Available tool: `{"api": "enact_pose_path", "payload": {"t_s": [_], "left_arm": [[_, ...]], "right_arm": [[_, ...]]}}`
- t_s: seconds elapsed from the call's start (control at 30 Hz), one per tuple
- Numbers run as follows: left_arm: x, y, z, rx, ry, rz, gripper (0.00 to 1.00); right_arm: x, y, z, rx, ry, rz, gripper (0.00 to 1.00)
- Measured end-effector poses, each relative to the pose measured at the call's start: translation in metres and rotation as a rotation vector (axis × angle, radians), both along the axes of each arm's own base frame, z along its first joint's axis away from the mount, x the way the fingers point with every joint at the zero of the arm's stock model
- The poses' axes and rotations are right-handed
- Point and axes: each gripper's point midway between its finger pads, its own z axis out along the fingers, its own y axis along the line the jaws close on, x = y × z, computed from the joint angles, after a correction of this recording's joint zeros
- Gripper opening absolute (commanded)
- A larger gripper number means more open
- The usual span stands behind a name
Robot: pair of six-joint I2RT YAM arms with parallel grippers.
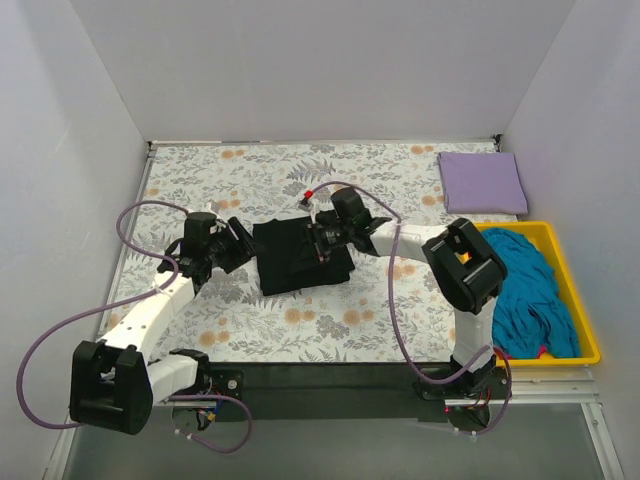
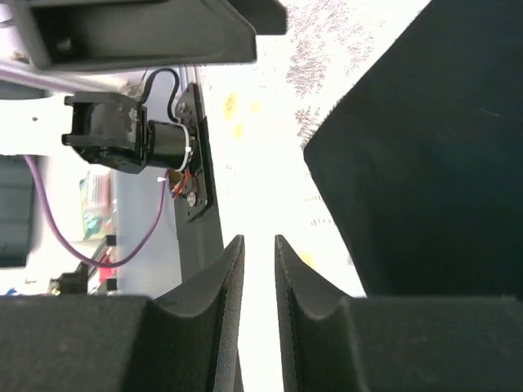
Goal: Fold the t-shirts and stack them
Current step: Neatly place the folded tshirt to the corner
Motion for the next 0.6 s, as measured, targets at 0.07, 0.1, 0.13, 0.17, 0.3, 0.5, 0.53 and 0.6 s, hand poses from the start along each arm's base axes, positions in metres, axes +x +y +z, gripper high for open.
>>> {"api": "enact_pose_path", "payload": {"t_s": [0.07,0.1,0.13,0.17,0.3,0.5,0.53,0.6], "left_arm": [[-0.001,0.005,-0.005,0.023,0.000,0.014,0.55],[-0.003,0.007,-0.010,0.034,0.010,0.020,0.55],[-0.005,0.009,-0.015,0.045,0.023,0.025,0.55],[-0.007,0.011,-0.021,0.055,0.038,0.029,0.55],[-0.012,0.015,-0.032,0.080,0.070,0.034,0.55],[-0.011,0.017,-0.033,0.096,0.066,0.035,0.55],[-0.011,0.017,-0.033,0.097,0.065,0.035,0.55],[-0.011,0.017,-0.033,0.098,0.065,0.035,0.55]], "right_arm": [[-0.010,0.019,-0.013,-0.007,0.021,0.038,0.27],[-0.015,0.024,-0.026,-0.026,0.048,0.048,0.27],[-0.018,0.026,-0.042,-0.051,0.078,0.052,0.27],[-0.021,0.026,-0.061,-0.082,0.113,0.050,0.26],[-0.027,0.021,-0.087,-0.117,0.218,0.058,0.26],[-0.021,0.021,-0.076,-0.118,0.199,0.034,0.26],[-0.019,0.020,-0.071,-0.118,0.190,0.022,0.26],[-0.010,0.020,-0.056,-0.099,0.160,0.000,0.26]]}}
